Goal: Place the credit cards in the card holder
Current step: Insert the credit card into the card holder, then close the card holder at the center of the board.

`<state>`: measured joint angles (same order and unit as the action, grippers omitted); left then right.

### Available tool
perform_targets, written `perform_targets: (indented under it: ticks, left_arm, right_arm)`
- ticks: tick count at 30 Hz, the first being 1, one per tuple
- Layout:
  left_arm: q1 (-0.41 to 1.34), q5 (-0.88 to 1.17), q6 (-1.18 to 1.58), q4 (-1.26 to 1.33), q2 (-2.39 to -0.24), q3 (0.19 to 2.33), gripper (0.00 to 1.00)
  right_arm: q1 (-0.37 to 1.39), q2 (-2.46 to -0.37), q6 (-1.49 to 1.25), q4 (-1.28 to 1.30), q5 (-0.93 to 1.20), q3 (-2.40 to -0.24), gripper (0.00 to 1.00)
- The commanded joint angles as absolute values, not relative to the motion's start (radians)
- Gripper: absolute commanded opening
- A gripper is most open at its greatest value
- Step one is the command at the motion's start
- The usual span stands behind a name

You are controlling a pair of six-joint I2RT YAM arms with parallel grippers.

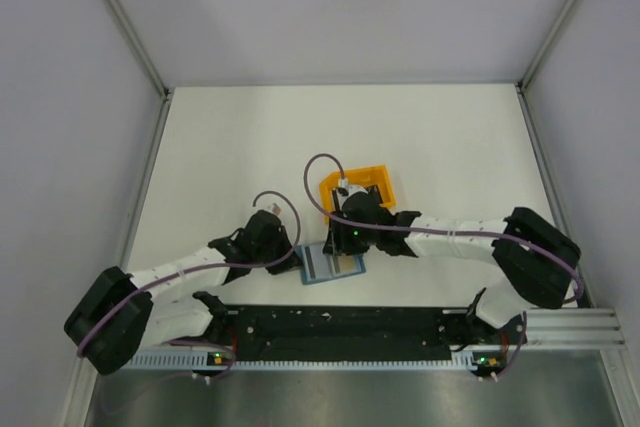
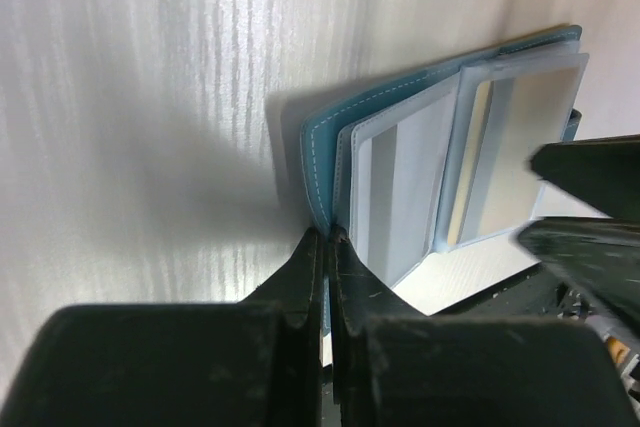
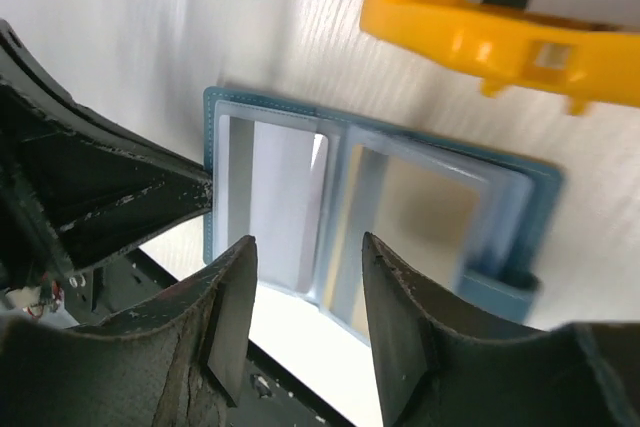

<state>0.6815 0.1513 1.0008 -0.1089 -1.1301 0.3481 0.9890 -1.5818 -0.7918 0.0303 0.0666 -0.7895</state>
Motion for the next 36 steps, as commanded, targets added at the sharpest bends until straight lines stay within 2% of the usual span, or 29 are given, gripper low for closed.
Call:
perform_targets:
  ticks: [1, 11, 18, 25, 36]
  left_arm:
    - [0.681, 0.104, 0.927, -0.253, -1.069, 0.411, 0.0]
    - [0.681, 0.201, 0.747, -0.442, -1.101, 0.635, 0.01]
    - [0.681, 0.328, 0.756, -0.335, -1.147, 0.65, 0.13]
    - [0.681, 0.393, 0.75, -0.284, -1.193, 0.678, 0.25]
    - [0.695, 0.48, 0.822, -0.115, -1.341, 0.675, 0.26]
  right_arm:
    - [0.959, -1.425, -0.732, 0.15, -0.069, -0.801, 0.47]
    - [0.891, -1.4, -0.673, 0.161, -0.019, -0.675, 0.52]
    - [0.868, -1.431, -0.684, 0.086, 0.087, -0.634, 0.58]
    - [0.867, -1.473, -0.722, -0.073, 0.254, -0.588, 0.59]
    - [0.865, -1.408, -0.75, -0.121, 0.279, -0.502, 0.58]
